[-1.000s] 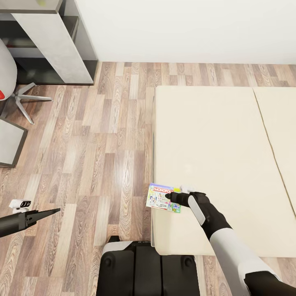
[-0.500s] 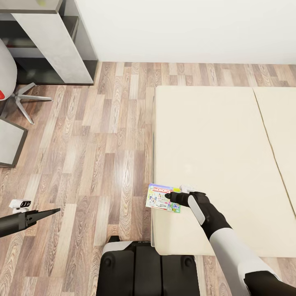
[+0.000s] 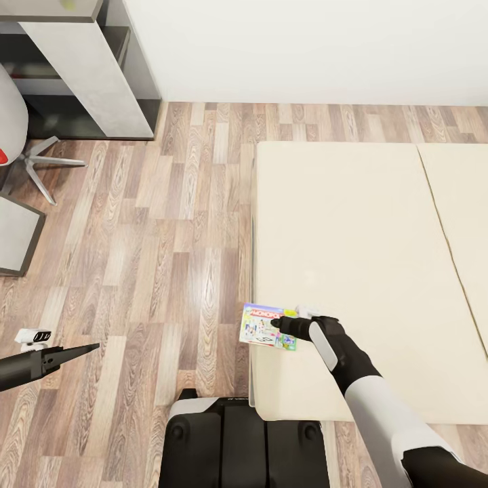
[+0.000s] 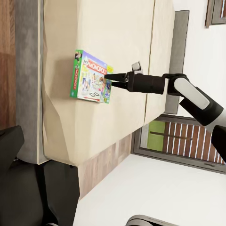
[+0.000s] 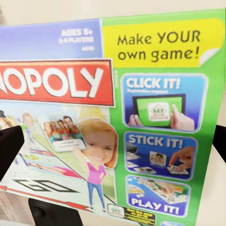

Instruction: Put all the toys in the child's room - the three board games (two on the bed and one on the table), the two jigsaw puzzles on the table, and the tennis ball on the table - inside the toy box on the table in the child's room.

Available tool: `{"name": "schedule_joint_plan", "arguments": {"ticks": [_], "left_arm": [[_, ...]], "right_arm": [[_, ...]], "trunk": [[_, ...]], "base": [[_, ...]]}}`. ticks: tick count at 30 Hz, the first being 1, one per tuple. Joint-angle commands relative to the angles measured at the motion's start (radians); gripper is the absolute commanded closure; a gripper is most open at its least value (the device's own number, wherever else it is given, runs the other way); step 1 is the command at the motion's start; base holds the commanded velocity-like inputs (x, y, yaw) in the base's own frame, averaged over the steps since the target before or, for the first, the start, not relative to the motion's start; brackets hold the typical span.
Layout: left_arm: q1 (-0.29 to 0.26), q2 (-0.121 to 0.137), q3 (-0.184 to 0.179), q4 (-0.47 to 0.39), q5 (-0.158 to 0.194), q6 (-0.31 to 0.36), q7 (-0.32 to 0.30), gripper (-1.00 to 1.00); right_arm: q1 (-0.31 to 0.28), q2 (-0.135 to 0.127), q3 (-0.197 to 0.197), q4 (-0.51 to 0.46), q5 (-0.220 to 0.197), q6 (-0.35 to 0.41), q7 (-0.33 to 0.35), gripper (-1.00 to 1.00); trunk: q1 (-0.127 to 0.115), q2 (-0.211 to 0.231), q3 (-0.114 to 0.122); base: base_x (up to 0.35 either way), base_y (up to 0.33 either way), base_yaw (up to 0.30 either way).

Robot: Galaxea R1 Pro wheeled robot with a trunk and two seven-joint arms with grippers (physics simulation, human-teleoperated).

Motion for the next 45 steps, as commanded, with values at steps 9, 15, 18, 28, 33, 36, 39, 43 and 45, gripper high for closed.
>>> {"name": "schedule_joint_plan", "arguments": {"ticks": [9, 15, 18, 28, 33, 36, 39, 43, 45], "left_arm": [[0.0, 0.0, 0.0, 0.0, 0.0, 0.011, -0.004, -1.0], [0.0, 0.0, 0.0, 0.0, 0.0, 0.011, -0.004, -1.0], [0.0, 0.0, 0.0, 0.0, 0.0, 0.011, -0.004, -1.0], [0.0, 0.0, 0.0, 0.0, 0.0, 0.011, -0.004, -1.0], [0.0, 0.0, 0.0, 0.0, 0.0, 0.011, -0.004, -1.0], [0.0, 0.0, 0.0, 0.0, 0.0, 0.011, -0.004, -1.0], [0.0, 0.0, 0.0, 0.0, 0.0, 0.011, -0.004, -1.0], [0.0, 0.0, 0.0, 0.0, 0.0, 0.011, -0.004, -1.0], [0.0, 0.0, 0.0, 0.0, 0.0, 0.011, -0.004, -1.0]], "right_arm": [[0.0, 0.0, 0.002, -0.001, 0.001, 0.005, 0.016, -1.0], [-0.001, 0.0, 0.002, -0.001, 0.001, 0.005, 0.017, -1.0], [-0.002, 0.001, 0.002, -0.001, 0.0, 0.006, 0.018, -1.0], [-0.01, 0.004, 0.003, -0.001, -0.001, 0.009, 0.018, -1.0], [-0.012, 0.007, 0.003, -0.001, -0.001, 0.009, 0.018, -1.0], [-0.012, 0.009, 0.004, -0.001, -0.001, 0.009, 0.018, -1.0], [-0.012, 0.009, 0.004, -0.001, -0.001, 0.009, 0.018, -1.0], [-0.012, 0.009, 0.004, -0.001, -0.001, 0.009, 0.018, -1.0], [-0.012, 0.009, 0.004, -0.001, -0.001, 0.009, 0.018, -1.0]], "trunk": [[0.001, -0.002, -0.001], [0.001, -0.002, -0.001], [0.001, -0.002, -0.001], [0.001, -0.002, -0.001], [0.001, -0.002, -0.001], [0.001, -0.002, -0.001], [0.001, -0.002, -0.001], [0.001, -0.002, -0.001], [0.001, -0.002, -0.001]], "base": [[0.0, 0.0, 0.0], [0.0, 0.0, 0.0], [0.0, 0.0, 0.0], [0.0, 0.0, 0.0], [0.0, 0.0, 0.0], [0.0, 0.0, 0.0], [0.0, 0.0, 0.0], [0.0, 0.0, 0.0], [0.0, 0.0, 0.0]]}}
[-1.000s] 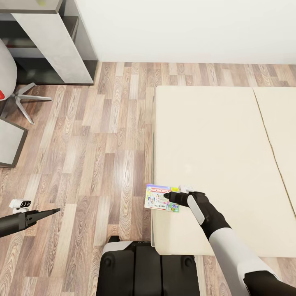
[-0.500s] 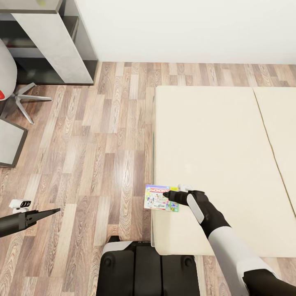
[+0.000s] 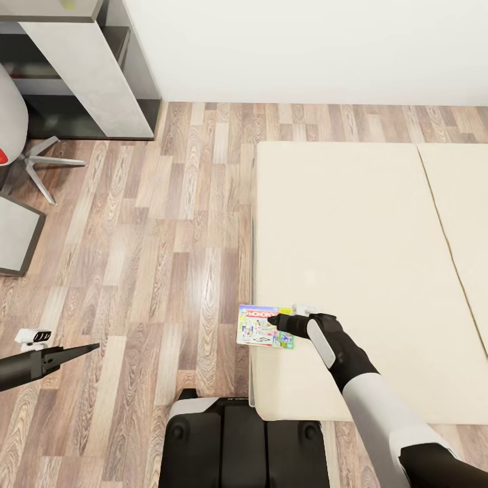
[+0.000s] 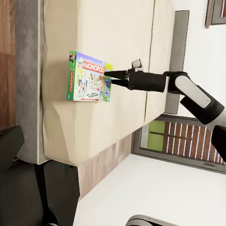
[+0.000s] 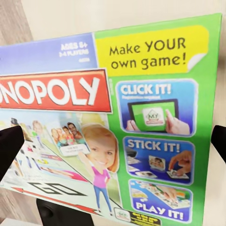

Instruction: Put all the toys in the child's room - the three board games (two on the bed and one on the table), the two jigsaw puzzles on the table, and the tennis ball on the table - inside the toy box on the table in the child's room.

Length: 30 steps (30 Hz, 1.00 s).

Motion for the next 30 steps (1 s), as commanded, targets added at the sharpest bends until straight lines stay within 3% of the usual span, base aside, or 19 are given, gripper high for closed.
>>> {"name": "schedule_joint_plan", "arguments": {"ticks": [1, 10, 19, 30], "left_arm": [[0.0, 0.0, 0.0, 0.0, 0.0, 0.011, -0.004, -1.0], [0.0, 0.0, 0.0, 0.0, 0.0, 0.011, -0.004, -1.0], [0.0, 0.0, 0.0, 0.0, 0.0, 0.011, -0.004, -1.0], [0.0, 0.0, 0.0, 0.0, 0.0, 0.011, -0.004, -1.0]], "right_arm": [[0.0, 0.0, 0.0, -0.001, 0.001, 0.005, 0.001, -1.0], [0.0, -0.001, 0.0, -0.002, 0.004, 0.003, 0.001, -1.0], [0.001, -0.018, -0.003, -0.018, 0.003, 0.004, 0.0, -1.0], [0.003, -0.021, -0.006, -0.08, 0.0, 0.011, -0.002, -1.0]], "trunk": [[0.001, -0.002, -0.001], [0.001, -0.002, -0.001], [0.001, -0.002, -0.001], [0.001, -0.002, -0.001]], "base": [[0.0, 0.0, 0.0], [0.0, 0.0, 0.0], [0.0, 0.0, 0.0], [0.0, 0.0, 0.0]]}}
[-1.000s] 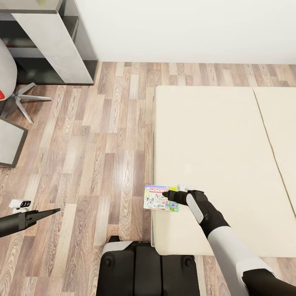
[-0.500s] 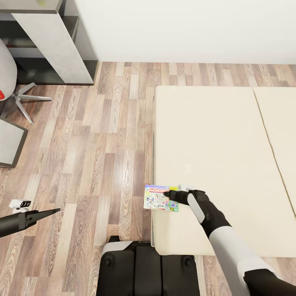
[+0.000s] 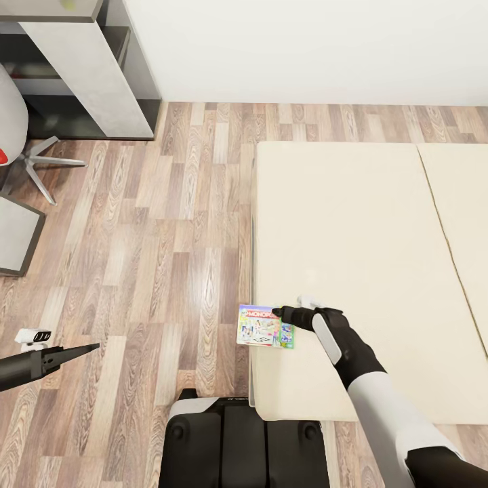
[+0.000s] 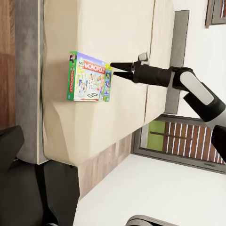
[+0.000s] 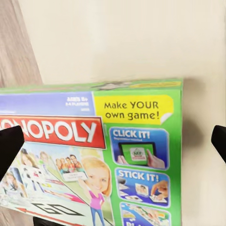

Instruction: Put all the toys in the child's room - the three board games (two on the bed and one on the table), the two jigsaw puzzles on the table, and the tennis ball on the table - inside the toy box on the table in the child's room.

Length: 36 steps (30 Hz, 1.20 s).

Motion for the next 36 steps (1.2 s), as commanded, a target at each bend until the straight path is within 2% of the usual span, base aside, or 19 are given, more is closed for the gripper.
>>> {"name": "schedule_joint_plan", "arguments": {"ticks": [1, 17, 22, 30, 36], "left_arm": [[0.0, 0.0, 0.0, 0.0, 0.0, 0.011, -0.004, -1.0], [0.0, 0.0, 0.0, 0.0, -0.001, 0.011, -0.004, -1.0], [0.0, 0.001, 0.0, 0.0, 0.0, 0.011, -0.004, -1.0], [0.0, 0.001, 0.0, 0.0, 0.0, 0.011, -0.004, -1.0], [0.0, 0.001, 0.0, 0.0, 0.0, 0.011, -0.004, -1.0]], "right_arm": [[0.0, 0.0, -0.001, -0.008, 0.0, 0.006, 0.001, -1.0], [0.012, -0.001, -0.003, -0.102, -0.009, 0.051, 0.0, -1.0], [0.016, -0.001, -0.004, -0.161, -0.01, 0.073, 0.001, -1.0], [0.016, -0.001, -0.004, -0.322, -0.011, 0.129, 0.0, -1.0], [0.063, 0.001, -0.006, -0.421, -0.012, 0.162, 0.0, -1.0]], "trunk": [[0.001, -0.002, -0.001], [0.001, -0.002, -0.001], [0.001, -0.002, -0.001], [0.001, -0.002, -0.001], [0.001, -0.002, -0.001]], "base": [[0.0, 0.0, 0.0], [0.0, 0.0, 0.0], [0.0, 0.0, 0.0], [0.0, 0.0, 0.0], [0.0, 0.0, 0.0]]}}
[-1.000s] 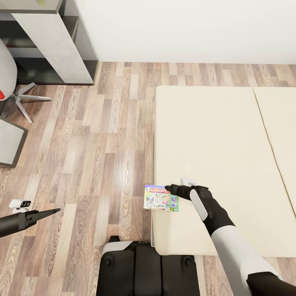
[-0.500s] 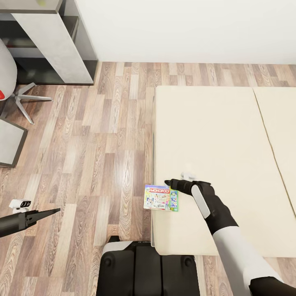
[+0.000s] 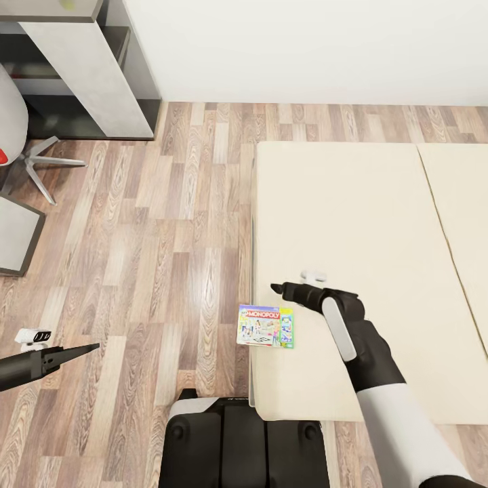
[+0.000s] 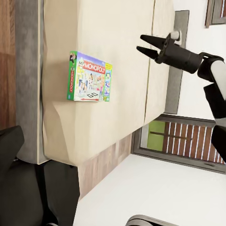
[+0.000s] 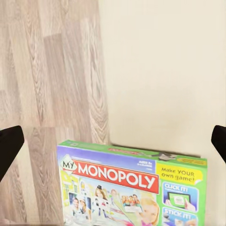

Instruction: Put all the toys in the child's room - the three board games (two on the bed and one on the table), the two jigsaw puzzles on the table, and the tennis ball on the table - inside the toy box on the table in the child's room.

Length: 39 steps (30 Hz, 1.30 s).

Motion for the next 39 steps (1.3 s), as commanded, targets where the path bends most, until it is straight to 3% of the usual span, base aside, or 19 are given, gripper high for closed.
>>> {"name": "schedule_joint_plan", "arguments": {"ticks": [1, 9, 15, 16, 25, 30, 39], "left_arm": [[0.0, 0.0, 0.0, 0.0, 0.0, 0.011, -0.004, -1.0], [0.0, 0.0, 0.0, 0.0, 0.0, 0.01, -0.004, -1.0], [0.0, 0.0, 0.0, 0.0, 0.0, 0.01, -0.004, -1.0], [0.0, 0.0, 0.0, 0.0, 0.0, 0.01, -0.004, -1.0], [0.0, 0.0, 0.0, 0.0, 0.0, 0.01, -0.004, -1.0], [0.0, 0.0, 0.0, 0.0, 0.0, 0.01, -0.004, -1.0], [0.0, 0.002, 0.003, 0.0, -0.002, 0.01, -0.004, -1.0]], "right_arm": [[0.01, 0.0, -0.002, -0.012, 0.0, 0.007, 0.001, -1.0], [0.094, -0.001, -0.027, -0.121, -0.032, 0.024, 0.021, -1.0], [0.186, -0.001, -0.047, -0.22, -0.072, 0.046, 0.048, -1.0], [0.224, -0.001, -0.06, -0.26, -0.081, 0.052, 0.055, -1.0], [0.32, -0.001, -0.086, -0.303, -0.102, 0.058, 0.094, -1.0], [0.371, -0.001, -0.122, -0.31, -0.107, 0.054, 0.175, -1.0], [0.459, -0.001, -0.211, -0.312, -0.108, 0.046, 0.407, -1.0]], "trunk": [[0.001, -0.002, -0.001], [0.001, -0.002, -0.001], [0.001, -0.002, -0.001], [0.001, -0.002, -0.001], [0.001, -0.002, -0.001], [0.001, -0.002, -0.001], [0.001, -0.002, 0.001]], "base": [[0.0, 0.0, 0.0], [0.0, 0.0, 0.0], [0.0, 0.0, 0.0], [0.0, 0.0, 0.0], [0.0, 0.0, 0.0], [0.0, 0.0, 0.0], [0.0, 0.0, 0.0]]}}
